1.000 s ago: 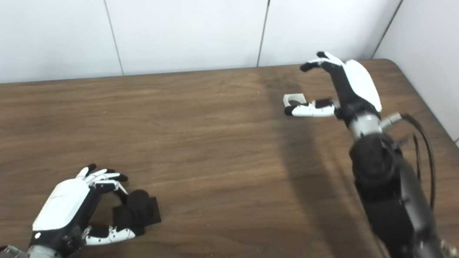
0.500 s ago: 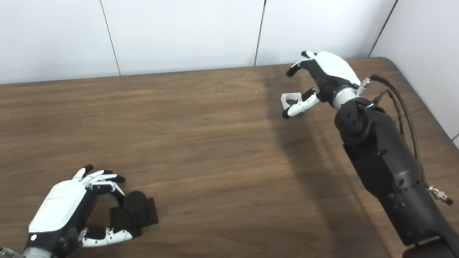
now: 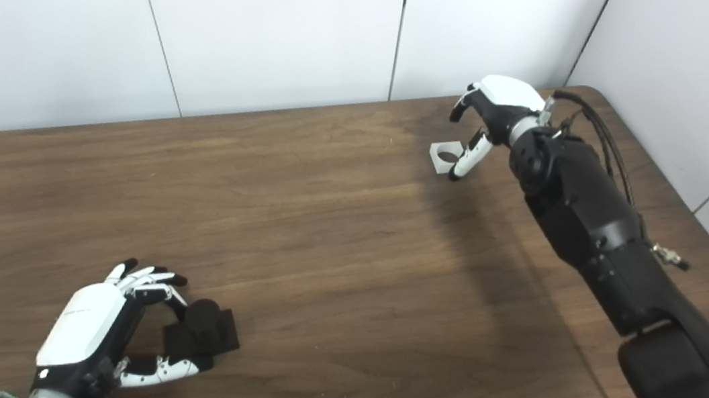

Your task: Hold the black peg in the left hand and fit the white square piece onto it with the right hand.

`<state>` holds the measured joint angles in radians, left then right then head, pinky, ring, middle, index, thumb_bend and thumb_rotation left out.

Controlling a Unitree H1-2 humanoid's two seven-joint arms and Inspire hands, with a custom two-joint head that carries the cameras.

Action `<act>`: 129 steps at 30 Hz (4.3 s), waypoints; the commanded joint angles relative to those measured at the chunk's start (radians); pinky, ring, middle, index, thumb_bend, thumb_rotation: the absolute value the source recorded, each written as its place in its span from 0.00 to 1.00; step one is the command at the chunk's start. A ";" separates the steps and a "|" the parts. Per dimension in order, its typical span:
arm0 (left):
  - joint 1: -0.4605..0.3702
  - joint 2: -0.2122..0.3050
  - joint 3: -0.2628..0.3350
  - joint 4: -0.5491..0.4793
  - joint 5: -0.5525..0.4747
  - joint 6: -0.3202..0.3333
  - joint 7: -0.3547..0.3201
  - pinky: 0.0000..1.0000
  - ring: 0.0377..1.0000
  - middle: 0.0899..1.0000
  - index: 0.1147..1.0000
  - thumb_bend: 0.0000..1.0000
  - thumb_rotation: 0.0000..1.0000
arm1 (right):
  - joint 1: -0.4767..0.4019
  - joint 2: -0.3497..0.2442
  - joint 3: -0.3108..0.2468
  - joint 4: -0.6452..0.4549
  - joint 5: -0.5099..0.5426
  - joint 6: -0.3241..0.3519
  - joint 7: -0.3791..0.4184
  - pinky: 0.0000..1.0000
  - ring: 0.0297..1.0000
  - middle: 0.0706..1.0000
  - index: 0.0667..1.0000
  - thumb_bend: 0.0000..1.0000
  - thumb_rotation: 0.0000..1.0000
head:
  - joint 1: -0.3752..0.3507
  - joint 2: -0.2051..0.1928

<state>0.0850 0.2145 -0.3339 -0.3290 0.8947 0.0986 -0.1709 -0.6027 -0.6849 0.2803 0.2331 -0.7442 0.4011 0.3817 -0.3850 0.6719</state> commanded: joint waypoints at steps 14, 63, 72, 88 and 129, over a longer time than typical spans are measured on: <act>0.016 0.012 0.005 -0.031 -0.001 0.008 -0.029 1.00 0.87 0.77 0.42 0.52 0.04 | -0.091 -0.041 0.030 0.046 -0.062 -0.011 0.026 0.98 1.00 0.94 0.67 0.89 0.17 | -0.003 0.011; 0.032 0.004 0.015 -0.057 -0.007 0.011 -0.051 1.00 0.87 0.76 0.42 0.52 0.04 | -0.115 -0.006 0.076 0.091 -0.076 0.020 0.119 0.95 0.99 0.90 0.59 0.82 0.13 | -0.009 0.032; 0.031 0.006 0.018 -0.058 -0.008 0.012 -0.059 1.00 0.87 0.76 0.42 0.52 0.04 | -0.104 -0.002 0.074 0.094 -0.072 -0.014 0.080 0.94 0.97 0.87 0.45 0.53 0.13 | -0.012 0.032; 0.027 0.009 0.025 -0.049 -0.011 0.004 -0.054 1.00 0.87 0.75 0.42 0.52 0.04 | -0.072 0.000 0.079 0.096 -0.076 -0.022 0.069 0.86 0.93 0.84 0.45 0.52 0.13 | 0.002 0.040; 0.024 -0.084 -0.060 -0.009 0.080 0.059 -0.050 1.00 0.91 0.78 0.42 0.52 0.05 | -0.009 0.088 0.086 -0.806 0.102 -0.105 0.528 0.88 0.96 0.81 0.45 0.52 0.13 | 0.340 0.097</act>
<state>0.1114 0.1360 -0.3715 -0.3595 0.9594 0.1535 -0.1954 -0.5861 -0.5954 0.3761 -0.5396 -0.6553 0.3053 0.9099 -0.0476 0.7654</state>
